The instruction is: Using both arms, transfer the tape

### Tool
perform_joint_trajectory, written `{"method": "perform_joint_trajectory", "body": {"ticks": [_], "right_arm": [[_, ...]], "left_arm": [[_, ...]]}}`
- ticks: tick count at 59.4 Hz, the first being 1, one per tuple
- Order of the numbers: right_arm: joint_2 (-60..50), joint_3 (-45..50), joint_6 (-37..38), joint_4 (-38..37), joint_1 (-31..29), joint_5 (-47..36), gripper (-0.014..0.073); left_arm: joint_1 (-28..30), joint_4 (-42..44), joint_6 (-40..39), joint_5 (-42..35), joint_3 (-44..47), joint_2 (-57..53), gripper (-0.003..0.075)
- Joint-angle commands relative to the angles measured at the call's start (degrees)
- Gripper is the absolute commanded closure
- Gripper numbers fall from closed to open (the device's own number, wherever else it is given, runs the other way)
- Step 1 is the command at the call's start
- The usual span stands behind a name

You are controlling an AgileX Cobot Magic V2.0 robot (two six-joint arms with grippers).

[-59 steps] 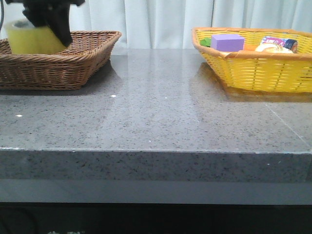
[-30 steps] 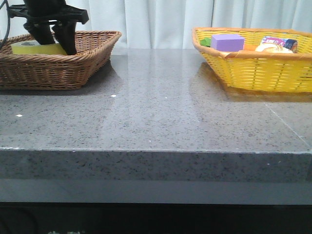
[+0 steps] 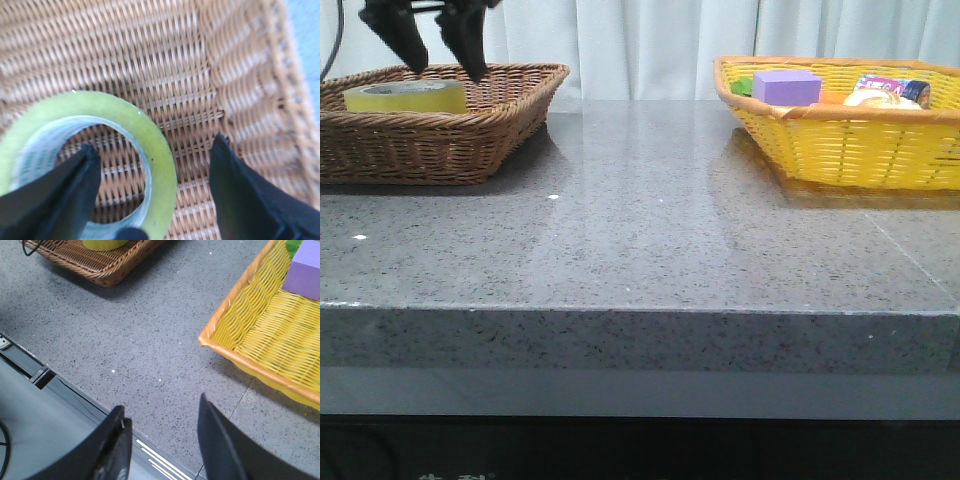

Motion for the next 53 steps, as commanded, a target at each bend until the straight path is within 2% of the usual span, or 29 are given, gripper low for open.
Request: {"method": "perform_joint_trajectory", "body": {"ticks": [1, 18, 27, 41, 53], "right_arm": [[-0.38, -1.48, -0.15, 0.58, -0.28, -4.02, 0.0244], [-0.38, -1.48, -0.15, 0.58, -0.28, -4.02, 0.0244], [-0.38, -1.48, -0.15, 0.58, -0.28, -4.02, 0.0244], [-0.38, -1.48, -0.15, 0.58, -0.28, -4.02, 0.0244], [-0.38, -1.48, -0.15, 0.58, -0.28, -4.02, 0.0244]], "left_arm": [[0.16, -0.40, -0.64, 0.35, -2.44, -6.48, 0.0258], [-1.53, -1.32, -0.78, 1.86, -1.85, -15.27, 0.0259], [-3.75, -3.31, -0.78, 1.86, 2.78, -21.60, 0.0260], [-7.45, -3.20, -0.78, -4.43, 18.78, -35.10, 0.0260], [-10.18, -3.20, -0.78, -13.04, 38.24, -48.59, 0.0260]]}}
